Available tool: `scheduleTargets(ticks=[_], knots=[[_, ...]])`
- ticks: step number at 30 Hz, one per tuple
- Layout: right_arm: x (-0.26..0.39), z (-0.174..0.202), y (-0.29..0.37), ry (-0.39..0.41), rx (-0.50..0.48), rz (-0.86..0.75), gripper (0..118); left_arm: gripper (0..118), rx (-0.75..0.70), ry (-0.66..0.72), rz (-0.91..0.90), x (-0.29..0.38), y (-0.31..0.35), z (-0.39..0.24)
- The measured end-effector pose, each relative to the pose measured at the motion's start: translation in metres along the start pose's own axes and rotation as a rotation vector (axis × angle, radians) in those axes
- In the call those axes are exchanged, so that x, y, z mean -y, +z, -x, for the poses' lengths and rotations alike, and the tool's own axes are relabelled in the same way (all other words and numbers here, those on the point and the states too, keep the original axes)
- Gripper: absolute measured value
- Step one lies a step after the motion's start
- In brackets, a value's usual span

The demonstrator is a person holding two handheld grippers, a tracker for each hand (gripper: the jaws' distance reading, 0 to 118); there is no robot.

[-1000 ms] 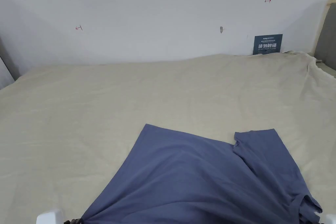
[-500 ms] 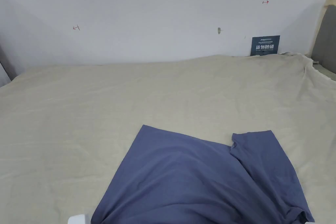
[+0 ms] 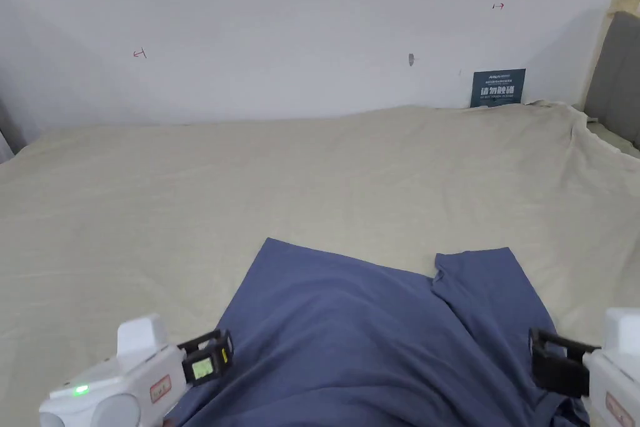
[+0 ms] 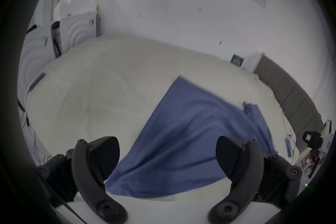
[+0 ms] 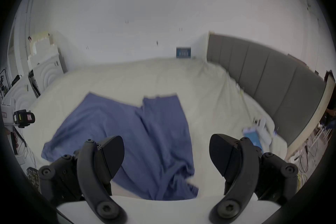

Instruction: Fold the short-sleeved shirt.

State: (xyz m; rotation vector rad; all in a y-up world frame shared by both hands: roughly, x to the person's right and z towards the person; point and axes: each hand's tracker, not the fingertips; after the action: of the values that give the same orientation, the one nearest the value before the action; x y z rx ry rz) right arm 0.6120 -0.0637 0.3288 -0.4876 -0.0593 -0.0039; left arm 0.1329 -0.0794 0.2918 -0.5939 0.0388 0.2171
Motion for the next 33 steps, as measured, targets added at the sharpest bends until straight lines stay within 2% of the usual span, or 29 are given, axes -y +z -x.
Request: scheduleTargets(ticks=[8,10,11,12,14,15,16,19,24,29,33], knots=[[-0.048,0.015,0.021,0.036,0.037,-0.184,92,109,0.048,-0.097,-0.232,-0.053,0.011,-0.053],[-0.053,0.019,0.022,0.043,0.039,-0.203,73,100,0.051,-0.128,-0.267,-0.057,0.008,-0.064],[-0.055,0.021,0.023,0.043,0.039,-0.207,60,88,0.059,-0.145,-0.295,-0.058,0.007,-0.068],[-0.056,0.022,0.022,0.043,0.038,-0.214,41,69,0.069,-0.162,-0.314,-0.058,0.005,-0.073],[-0.058,0.025,0.021,0.047,0.042,-0.232,12,30,0.123,-0.165,-0.308,-0.060,-0.001,-0.076],[-0.059,0.027,0.021,0.053,0.052,-0.242,1,12,0.162,-0.152,-0.311,-0.061,-0.004,-0.077],[-0.059,0.028,0.021,0.056,0.048,-0.251,0,0,0.181,-0.141,-0.312,-0.060,-0.007,-0.078],[-0.061,0.029,0.019,0.053,0.040,-0.260,0,0,0.166,-0.147,-0.316,-0.060,-0.016,-0.083],[-0.063,0.024,0.005,0.035,0.043,-0.240,0,0,0.191,-0.164,-0.186,-0.076,-0.057,-0.082],[-0.062,0.020,-0.017,0.031,0.055,-0.192,0,0,0.205,-0.172,-0.049,-0.106,-0.122,-0.077],[-0.062,0.016,-0.043,0.032,0.059,-0.149,0,0,0.172,-0.229,0.042,-0.125,-0.186,-0.074]])
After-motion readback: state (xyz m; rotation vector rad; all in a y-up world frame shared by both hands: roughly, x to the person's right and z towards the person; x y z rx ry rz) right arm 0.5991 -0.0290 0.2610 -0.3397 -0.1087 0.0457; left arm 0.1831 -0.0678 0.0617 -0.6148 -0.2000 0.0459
